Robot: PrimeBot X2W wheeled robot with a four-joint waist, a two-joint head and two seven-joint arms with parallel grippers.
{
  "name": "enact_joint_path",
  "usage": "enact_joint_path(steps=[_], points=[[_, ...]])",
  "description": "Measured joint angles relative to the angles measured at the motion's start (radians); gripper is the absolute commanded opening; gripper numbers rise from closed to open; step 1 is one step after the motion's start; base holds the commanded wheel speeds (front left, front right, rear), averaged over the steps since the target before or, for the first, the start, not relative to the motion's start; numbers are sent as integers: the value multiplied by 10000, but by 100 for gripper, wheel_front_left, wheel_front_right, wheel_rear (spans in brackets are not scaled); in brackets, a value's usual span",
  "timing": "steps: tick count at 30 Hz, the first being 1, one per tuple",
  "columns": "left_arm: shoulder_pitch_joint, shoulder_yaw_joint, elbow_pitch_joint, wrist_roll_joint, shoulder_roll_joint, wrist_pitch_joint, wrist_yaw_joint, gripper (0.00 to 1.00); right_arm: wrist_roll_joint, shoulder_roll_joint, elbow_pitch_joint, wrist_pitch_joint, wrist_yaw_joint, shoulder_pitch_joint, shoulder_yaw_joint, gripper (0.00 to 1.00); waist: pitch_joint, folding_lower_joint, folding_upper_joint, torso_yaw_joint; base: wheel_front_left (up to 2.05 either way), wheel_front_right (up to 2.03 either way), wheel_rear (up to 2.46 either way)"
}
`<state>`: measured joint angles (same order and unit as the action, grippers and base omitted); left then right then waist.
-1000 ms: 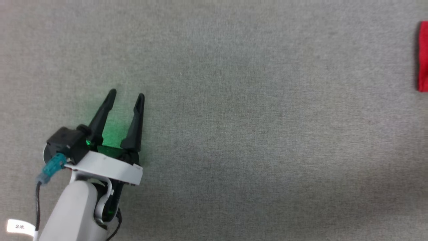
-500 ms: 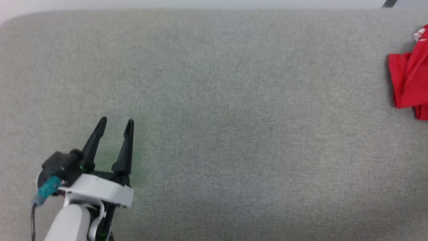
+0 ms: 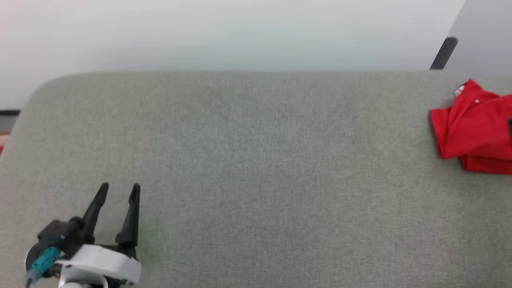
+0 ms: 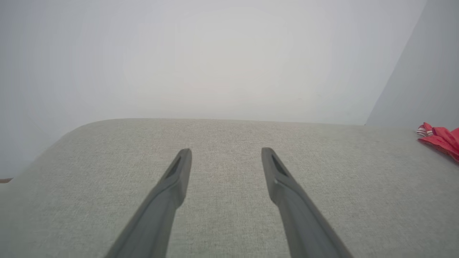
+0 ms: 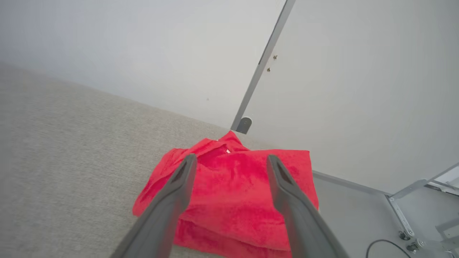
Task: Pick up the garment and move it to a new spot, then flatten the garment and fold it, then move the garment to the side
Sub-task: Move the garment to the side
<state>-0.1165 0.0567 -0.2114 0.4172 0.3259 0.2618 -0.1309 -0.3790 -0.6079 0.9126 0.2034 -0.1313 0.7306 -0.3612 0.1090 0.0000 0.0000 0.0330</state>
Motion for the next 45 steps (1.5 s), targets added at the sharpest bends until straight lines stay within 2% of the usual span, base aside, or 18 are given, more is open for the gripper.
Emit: enact_joint_path(steps=[6, 13, 20, 25, 32, 40, 45], points=[[503, -173, -117, -40, 71, 0, 0, 100, 470, 658, -1233, 518, 0, -1748, 1427, 100, -762, 0, 0, 3, 0, 0, 0], [978, -387, -199, -125, 142, 0, 0, 100, 1239, 1569, -3429, 577, 0, -3984, 3302, 100, -1330, 0, 0, 179, 0, 0, 0], [1246, -443, -267, -174, 242, 0, 0, 100, 2096, 2700, -5317, 573, 0, -5848, 4443, 100, -1536, 0, 0, 398, 0, 0, 0], [1315, -458, -299, -245, 295, 0, 0, 100, 2516, 3432, -6414, 412, 0, -6761, 4897, 100, -1617, 0, 0, 438, 0, 0, 0], [1392, -307, -228, -125, 349, 0, 0, 100, 2679, 4121, -7294, 249, 0, -7704, 5233, 100, -1658, 0, 0, 458, 0, 0, 0], [1448, -138, -261, -92, 456, 0, 0, 100, 2767, 4527, -7768, 121, 0, -8263, 5317, 100, -1666, -1, 0, 451, 0, 0, 0], [1448, -82, -291, -84, 468, 0, 0, 100, 2709, 4489, -7710, 171, 0, -8277, 5321, 100, -1687, 0, 0, 444, 0, 0, 0]])
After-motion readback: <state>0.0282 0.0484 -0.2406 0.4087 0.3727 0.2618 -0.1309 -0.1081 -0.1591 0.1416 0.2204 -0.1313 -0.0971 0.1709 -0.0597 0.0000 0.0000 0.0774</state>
